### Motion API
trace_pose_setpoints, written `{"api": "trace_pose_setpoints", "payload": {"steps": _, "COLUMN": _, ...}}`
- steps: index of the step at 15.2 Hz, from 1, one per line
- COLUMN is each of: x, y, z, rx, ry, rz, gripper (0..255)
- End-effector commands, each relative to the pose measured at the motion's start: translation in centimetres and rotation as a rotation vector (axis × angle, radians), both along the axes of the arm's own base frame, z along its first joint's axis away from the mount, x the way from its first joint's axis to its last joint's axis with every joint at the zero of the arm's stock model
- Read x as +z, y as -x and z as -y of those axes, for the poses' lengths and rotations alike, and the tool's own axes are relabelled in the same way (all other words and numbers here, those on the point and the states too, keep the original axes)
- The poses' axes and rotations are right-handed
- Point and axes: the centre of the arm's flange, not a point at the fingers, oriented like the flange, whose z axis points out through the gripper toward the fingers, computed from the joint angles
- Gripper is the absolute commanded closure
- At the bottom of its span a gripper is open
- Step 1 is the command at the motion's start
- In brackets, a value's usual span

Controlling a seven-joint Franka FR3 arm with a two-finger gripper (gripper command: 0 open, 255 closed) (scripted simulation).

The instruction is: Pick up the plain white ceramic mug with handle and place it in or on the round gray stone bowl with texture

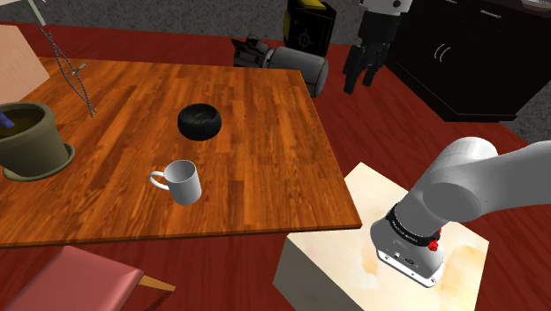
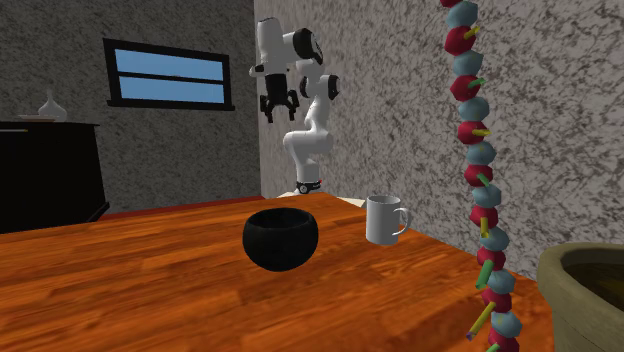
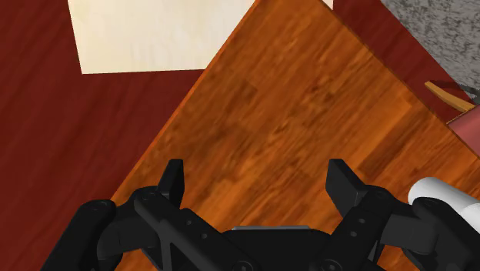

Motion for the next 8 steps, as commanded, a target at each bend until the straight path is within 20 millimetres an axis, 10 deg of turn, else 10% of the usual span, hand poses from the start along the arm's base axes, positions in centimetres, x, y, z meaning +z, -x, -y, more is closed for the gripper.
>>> {"api": "trace_pose_setpoints", "payload": {"steps": 1, "x": 0.0, "y": 0.0, "z": 0.0, "rx": 0.000, "ry": 0.000, "rz": 0.000, "gripper": 0}}
{"api": "trace_pose_setpoints", "payload": {"steps": 8, "x": -3.7, "y": -1.6, "z": -8.4, "rx": -0.080, "ry": 0.023, "rz": 0.045, "gripper": 0}}
